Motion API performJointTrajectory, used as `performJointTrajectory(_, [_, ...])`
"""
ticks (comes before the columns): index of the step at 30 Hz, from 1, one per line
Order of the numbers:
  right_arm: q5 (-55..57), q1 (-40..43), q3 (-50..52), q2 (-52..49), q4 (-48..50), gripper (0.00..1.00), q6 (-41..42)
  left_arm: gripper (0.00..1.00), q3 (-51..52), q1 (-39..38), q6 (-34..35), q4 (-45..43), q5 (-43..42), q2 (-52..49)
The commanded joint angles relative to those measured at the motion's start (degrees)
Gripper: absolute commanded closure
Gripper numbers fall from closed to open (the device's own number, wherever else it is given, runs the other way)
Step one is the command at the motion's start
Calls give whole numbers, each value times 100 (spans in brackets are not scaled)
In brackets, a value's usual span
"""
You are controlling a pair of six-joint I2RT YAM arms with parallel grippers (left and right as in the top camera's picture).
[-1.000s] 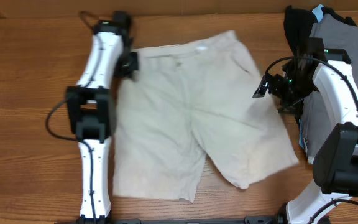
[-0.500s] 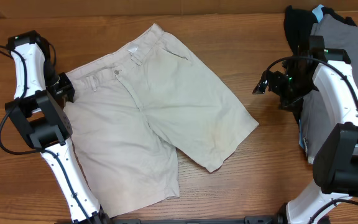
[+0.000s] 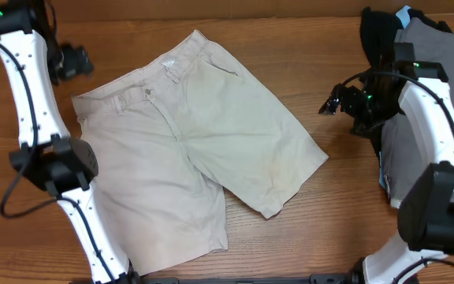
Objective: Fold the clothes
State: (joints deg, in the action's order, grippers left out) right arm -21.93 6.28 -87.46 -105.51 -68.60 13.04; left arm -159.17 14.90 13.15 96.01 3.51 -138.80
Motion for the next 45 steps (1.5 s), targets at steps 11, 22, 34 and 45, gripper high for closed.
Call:
performJointTrajectory(11, [1156, -872, -146, 1722, -953, 1, 553, 0, -376, -1305, -826, -59, -654, 1292])
performJointTrajectory(22, [1674, -1329, 1375, 1698, -280, 0, 1082, 0, -369, -2455, -1449, -201, -247, 1287])
performJointTrajectory(34, [1434, -1335, 3268, 1676, 2358, 16, 852, 0, -358, -2496, -1445, -378, -280, 1281])
performJointTrajectory(45, [1172, -1405, 3427, 1034, 2802, 96, 647, 0, -319, -2496, -1425, -461, -313, 1276])
